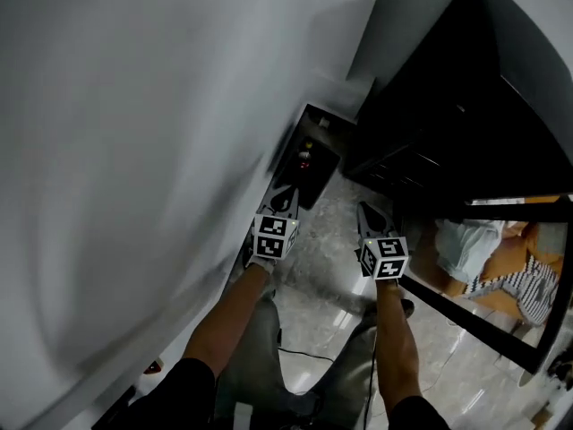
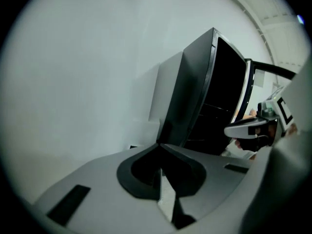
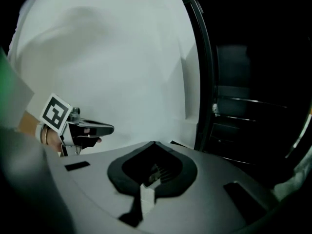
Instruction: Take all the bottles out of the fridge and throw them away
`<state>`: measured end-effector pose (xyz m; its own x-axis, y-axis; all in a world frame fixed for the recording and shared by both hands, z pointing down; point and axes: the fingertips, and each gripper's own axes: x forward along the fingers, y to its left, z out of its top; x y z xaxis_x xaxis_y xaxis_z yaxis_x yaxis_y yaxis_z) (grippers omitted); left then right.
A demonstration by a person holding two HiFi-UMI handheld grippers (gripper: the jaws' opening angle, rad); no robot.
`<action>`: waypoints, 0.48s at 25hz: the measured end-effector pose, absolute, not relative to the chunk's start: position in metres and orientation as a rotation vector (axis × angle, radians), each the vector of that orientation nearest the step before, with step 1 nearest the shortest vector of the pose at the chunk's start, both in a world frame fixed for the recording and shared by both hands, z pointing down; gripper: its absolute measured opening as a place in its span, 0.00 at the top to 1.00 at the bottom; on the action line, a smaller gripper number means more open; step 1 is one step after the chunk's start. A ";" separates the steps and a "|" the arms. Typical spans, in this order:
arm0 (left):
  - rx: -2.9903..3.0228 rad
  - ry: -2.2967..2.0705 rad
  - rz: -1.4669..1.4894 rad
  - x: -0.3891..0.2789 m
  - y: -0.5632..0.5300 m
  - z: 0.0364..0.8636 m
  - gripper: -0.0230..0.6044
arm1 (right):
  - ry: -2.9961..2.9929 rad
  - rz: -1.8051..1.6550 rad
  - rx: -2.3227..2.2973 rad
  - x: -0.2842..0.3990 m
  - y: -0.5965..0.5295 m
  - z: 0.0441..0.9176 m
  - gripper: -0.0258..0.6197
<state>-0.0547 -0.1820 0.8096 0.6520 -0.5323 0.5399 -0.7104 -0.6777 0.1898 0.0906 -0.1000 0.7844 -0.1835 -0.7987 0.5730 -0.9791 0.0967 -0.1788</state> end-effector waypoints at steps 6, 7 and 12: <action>2.572 -0.795 0.590 -0.062 -0.161 0.703 0.95 | -1.953 0.685 2.023 0.095 -0.070 0.652 0.95; 2.585 -0.780 0.586 -0.060 -0.154 0.684 0.95 | -1.949 0.675 2.054 0.099 -0.062 0.629 0.95; 2.636 -0.740 0.543 -0.043 -0.101 0.581 0.95 | -1.956 0.692 2.114 0.110 0.002 0.541 0.95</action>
<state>-0.0428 -0.1006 0.5810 0.7904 -0.4186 0.4473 -0.5522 -0.8029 0.2244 0.1105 0.0021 0.5410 0.0266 -0.8932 0.4489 -0.9767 -0.1189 -0.1787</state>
